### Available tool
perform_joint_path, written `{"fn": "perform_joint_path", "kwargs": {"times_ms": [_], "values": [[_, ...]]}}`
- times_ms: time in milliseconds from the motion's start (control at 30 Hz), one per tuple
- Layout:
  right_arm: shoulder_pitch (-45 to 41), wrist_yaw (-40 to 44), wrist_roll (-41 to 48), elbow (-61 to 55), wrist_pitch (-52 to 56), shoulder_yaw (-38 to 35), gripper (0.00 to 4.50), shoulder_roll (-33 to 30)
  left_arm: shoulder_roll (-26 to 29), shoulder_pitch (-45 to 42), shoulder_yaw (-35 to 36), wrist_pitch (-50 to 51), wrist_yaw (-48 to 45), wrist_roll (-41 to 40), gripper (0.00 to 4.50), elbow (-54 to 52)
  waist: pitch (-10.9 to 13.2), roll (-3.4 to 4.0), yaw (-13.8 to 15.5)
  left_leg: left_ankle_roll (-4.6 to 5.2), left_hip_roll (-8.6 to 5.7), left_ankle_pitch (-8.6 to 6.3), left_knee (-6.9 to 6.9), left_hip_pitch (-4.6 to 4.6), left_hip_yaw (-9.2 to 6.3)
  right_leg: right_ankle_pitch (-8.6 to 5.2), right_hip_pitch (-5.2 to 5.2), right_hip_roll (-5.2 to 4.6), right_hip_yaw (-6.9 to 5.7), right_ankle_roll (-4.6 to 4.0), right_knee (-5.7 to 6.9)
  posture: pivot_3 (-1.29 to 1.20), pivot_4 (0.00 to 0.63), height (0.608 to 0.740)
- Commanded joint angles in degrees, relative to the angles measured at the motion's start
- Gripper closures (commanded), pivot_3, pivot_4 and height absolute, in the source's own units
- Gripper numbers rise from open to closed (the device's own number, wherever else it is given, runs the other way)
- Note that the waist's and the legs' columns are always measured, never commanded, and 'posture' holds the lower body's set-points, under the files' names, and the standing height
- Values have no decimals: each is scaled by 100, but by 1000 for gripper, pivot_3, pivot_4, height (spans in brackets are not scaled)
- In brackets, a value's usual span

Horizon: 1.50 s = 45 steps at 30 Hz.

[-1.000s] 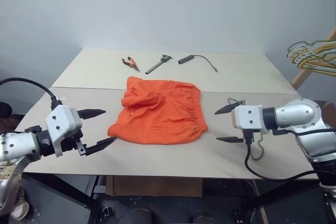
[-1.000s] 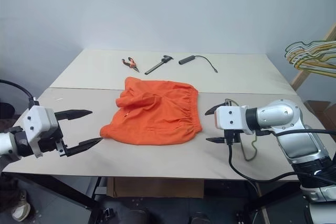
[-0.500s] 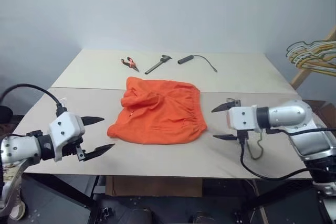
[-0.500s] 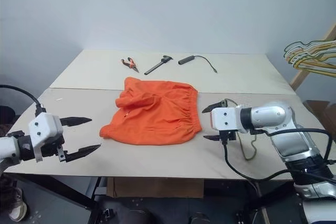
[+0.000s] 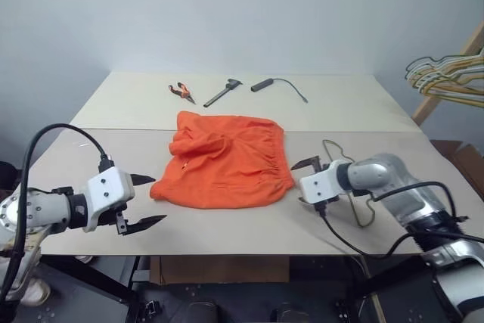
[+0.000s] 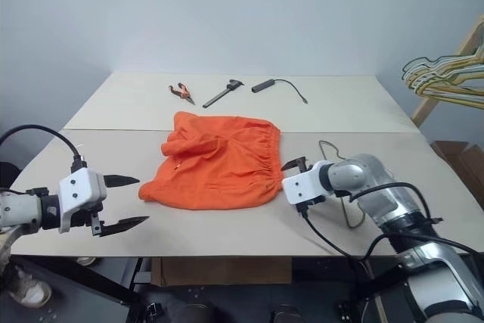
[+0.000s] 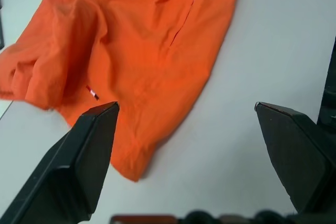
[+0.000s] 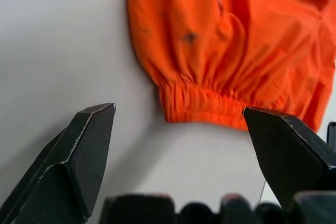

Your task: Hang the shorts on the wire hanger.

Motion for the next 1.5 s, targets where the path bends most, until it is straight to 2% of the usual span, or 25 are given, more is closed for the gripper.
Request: {"fn": "perform_joint_path", "kwargs": {"times_ms": [33, 133, 200, 300, 533, 667, 867, 1033, 1200, 1267, 1400, 1500], "values": [[-368, -278, -201, 331, -243, 54, 17, 210, 110, -68, 14, -104, -18, 92, 0, 28, 0, 0, -33, 0, 0, 0, 0, -3, 0, 0, -2, 0, 0, 0, 1, 169, 0, 740], [-586, -626, -703, 827, -508, 303, 17, 303, 95, -11, 8, -140, 0, 140, 0, 36, 0, 1, -86, 0, 1, 0, 0, 1, -2, 0, 0, 0, -1, -1, 5, 173, 0, 740], [-704, -775, -676, 1178, -539, 323, 17, 497, 70, 50, -2, -137, 21, 181, 0, 34, 0, 0, -93, -1, 1, 1, 0, 4, -2, 0, 3, 0, -2, -1, 6, 179, 0, 740], [-840, -844, -631, 1488, -717, 363, 576, 673, 18, 130, -46, -166, 47, 236, 0, 105, 0, 0, -122, -2, 2, 1, 0, 10, -3, 0, 7, 0, -1, -1, 9, 188, 0, 740], [-920, -836, -648, 1776, -1032, 431, 3094, 822, 51, 194, -198, -257, 167, 565, 0, 169, 0, 0, -120, -2, 2, 1, -1, 11, -3, -1, 5, 1, 0, -3, 15, 201, 0, 740], [-878, -831, -626, 1845, -1109, 412, 4478, 838, -58, -30, -535, -479, 501, 1053, 0, 428, 0, 1, -107, -2, 2, 1, -1, 14, -4, -1, 6, 0, 0, -4, 17, 202, 0, 740], [-867, -1081, -721, 1942, -1234, 390, 4478, 832, -259, -608, -1065, -1010, 871, 1688, 0, 1022, -1, 1, -81, -2, 1, 1, -1, 16, -3, -3, 5, -1, 1, -6, 32, 196, 0, 740], [-863, -1422, -897, 1971, -1256, 420, 4478, 825, -191, -1241, -1672, -1462, 1013, 2445, 0, 1899, -1, 1, -89, -3, -1, 2, -1, 25, -1, -10, 0, 0, 4, -16, 54, 191, 0, 740], [-852, -1513, -949, 1986, -1292, 413, 4478, 807, -365, -1884, -2182, -1841, 1329, 3100, 0, 2703, -1, 1, -87, -3, -1, 2, -1, 27, 1, -11, 1, 0, 4, -16, 56, 184, 0, 740], [-830, -1510, -928, 1960, -1281, 399, 4478, 806, -576, -2066, -2255, -1964, 1303, 2988, 0, 3016, -1, 1, -88, -3, -1, 2, -1, 26, 1, -11, 2, 0, 4, -16, 55, 169, 0, 740], [-745, -1485, -898, 1847, -1246, 378, 4500, 771, -862, -2260, -2327, -2149, 1306, 2953, 915, 3410, -2, 1, -99, -3, -1, 2, -1, 27, 3, -11, 2, -2, 6, -16, 58, 156, 0, 740], [-680, -1456, -866, 1755, -1208, 349, 4500, 738, -910, -2273, -2324, -2393, 1385, 3013, 1969, 3559, -2, 1, -109, -3, 0, 2, -1, 28, 2, -11, 1, -2, 7, -16, 59, 150, 0, 740]]}}
